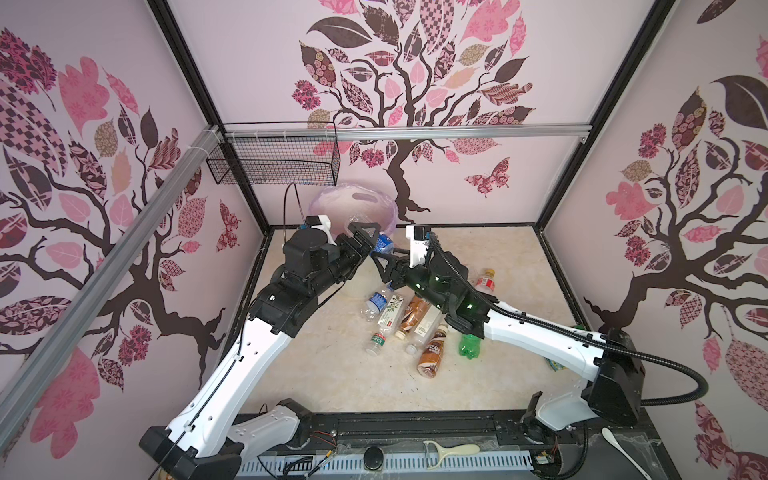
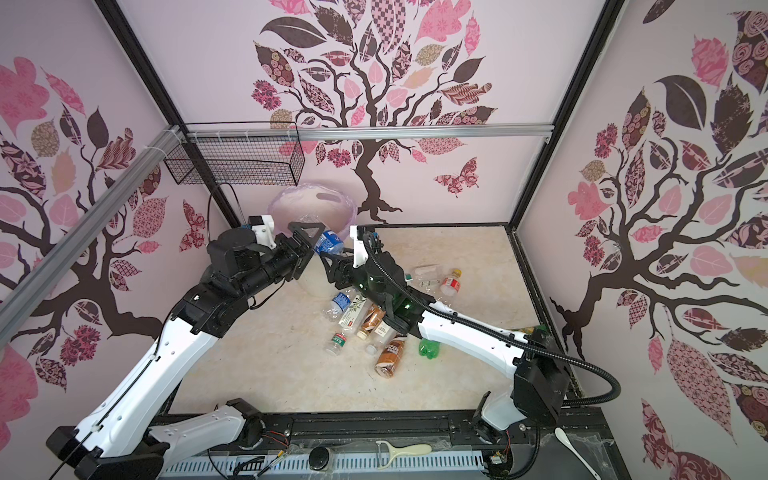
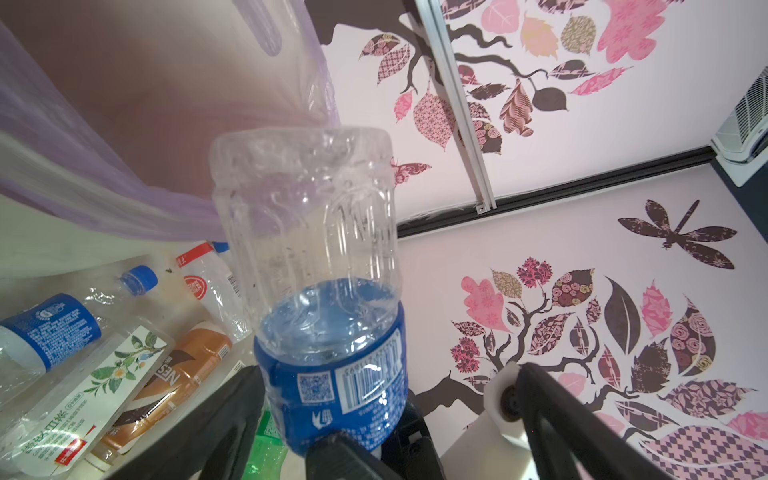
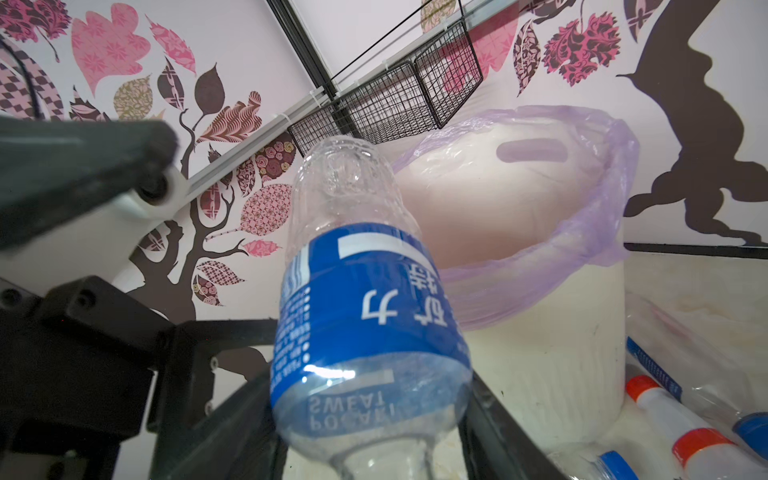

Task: Throw the plastic bottles in the bin
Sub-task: 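Open left gripper and raise the bottle with right gripper over the bin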

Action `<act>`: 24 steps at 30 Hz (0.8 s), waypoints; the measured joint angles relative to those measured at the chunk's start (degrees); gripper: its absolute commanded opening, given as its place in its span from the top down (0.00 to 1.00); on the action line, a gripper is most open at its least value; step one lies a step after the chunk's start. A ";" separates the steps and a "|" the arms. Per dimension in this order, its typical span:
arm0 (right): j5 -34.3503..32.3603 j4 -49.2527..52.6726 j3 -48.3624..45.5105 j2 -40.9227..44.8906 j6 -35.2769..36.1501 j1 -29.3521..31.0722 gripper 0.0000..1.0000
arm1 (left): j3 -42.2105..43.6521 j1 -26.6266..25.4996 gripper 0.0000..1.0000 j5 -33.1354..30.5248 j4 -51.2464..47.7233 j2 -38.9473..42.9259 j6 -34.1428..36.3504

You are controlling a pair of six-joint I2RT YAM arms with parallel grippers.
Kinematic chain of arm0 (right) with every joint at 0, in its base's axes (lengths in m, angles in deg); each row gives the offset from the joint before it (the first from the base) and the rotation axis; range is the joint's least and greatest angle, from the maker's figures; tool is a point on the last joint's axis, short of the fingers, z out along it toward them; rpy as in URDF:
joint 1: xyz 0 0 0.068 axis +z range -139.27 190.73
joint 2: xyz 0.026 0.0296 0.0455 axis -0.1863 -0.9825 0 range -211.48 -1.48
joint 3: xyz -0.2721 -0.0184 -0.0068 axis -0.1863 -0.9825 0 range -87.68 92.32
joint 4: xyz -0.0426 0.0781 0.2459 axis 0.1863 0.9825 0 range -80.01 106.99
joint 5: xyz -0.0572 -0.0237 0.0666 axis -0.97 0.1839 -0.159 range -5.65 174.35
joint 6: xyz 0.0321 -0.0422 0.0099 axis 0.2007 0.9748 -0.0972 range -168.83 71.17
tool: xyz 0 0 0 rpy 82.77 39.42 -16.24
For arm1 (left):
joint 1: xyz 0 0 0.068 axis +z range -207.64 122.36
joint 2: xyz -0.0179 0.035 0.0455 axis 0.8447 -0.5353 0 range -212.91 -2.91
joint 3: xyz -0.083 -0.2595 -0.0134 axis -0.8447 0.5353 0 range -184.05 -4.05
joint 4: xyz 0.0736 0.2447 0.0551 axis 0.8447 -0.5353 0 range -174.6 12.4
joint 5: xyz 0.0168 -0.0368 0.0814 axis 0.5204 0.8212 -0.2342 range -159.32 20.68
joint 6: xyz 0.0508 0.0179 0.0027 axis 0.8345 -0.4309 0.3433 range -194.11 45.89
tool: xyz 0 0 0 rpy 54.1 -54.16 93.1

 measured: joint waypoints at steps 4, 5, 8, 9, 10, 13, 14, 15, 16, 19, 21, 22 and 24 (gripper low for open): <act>-0.92 5.51 5.68 0.00 2.03 -1.33 0.61 | -2.71 5.27 0.02 0.83 -1.88 0.90 1.88; -1.11 6.69 7.61 0.00 2.69 -2.12 0.61 | -3.65 6.78 0.02 0.74 -2.99 1.16 2.64; -1.99 9.35 13.84 0.00 4.61 -5.20 0.61 | -7.04 9.01 0.02 0.17 -5.88 1.53 5.38; -2.19 9.86 15.45 0.00 5.05 -6.14 0.61 | -8.28 9.20 0.02 -0.15 -6.67 1.64 6.47; -2.45 10.36 17.51 0.00 5.53 -7.28 0.61 | -9.60 9.27 0.02 -0.44 -7.37 1.84 7.67; -3.93 11.87 23.26 -0.24 7.37 -9.84 0.61 | -12.02 9.27 0.02 -1.38 -8.39 2.62 10.47; -4.72 12.13 25.55 -0.68 8.22 -10.54 0.61 | -12.46 9.27 0.02 -1.70 -8.61 2.97 11.32; -5.20 12.17 27.67 -1.20 8.92 -10.84 0.61 | -12.57 9.27 0.02 -1.99 -8.74 3.28 12.00; -5.60 12.31 29.79 -1.95 9.49 -10.97 0.61 | -12.59 9.27 0.02 -2.29 -8.98 3.61 12.68; -5.60 13.07 37.57 -6.58 10.36 -10.91 0.60 | -12.57 9.27 0.02 -3.19 -10.03 3.85 14.27; -4.74 15.58 43.80 -11.93 10.21 -10.86 0.60 | -12.52 9.27 0.02 -3.69 -10.62 3.72 15.30; -4.37 17.20 46.71 -14.62 10.12 -10.86 0.59 | -12.50 9.27 0.02 -3.93 -10.88 3.65 15.63; -3.08 22.16 54.03 -22.27 9.51 -10.80 0.49 | -12.50 9.29 0.02 -4.70 -11.65 3.63 16.72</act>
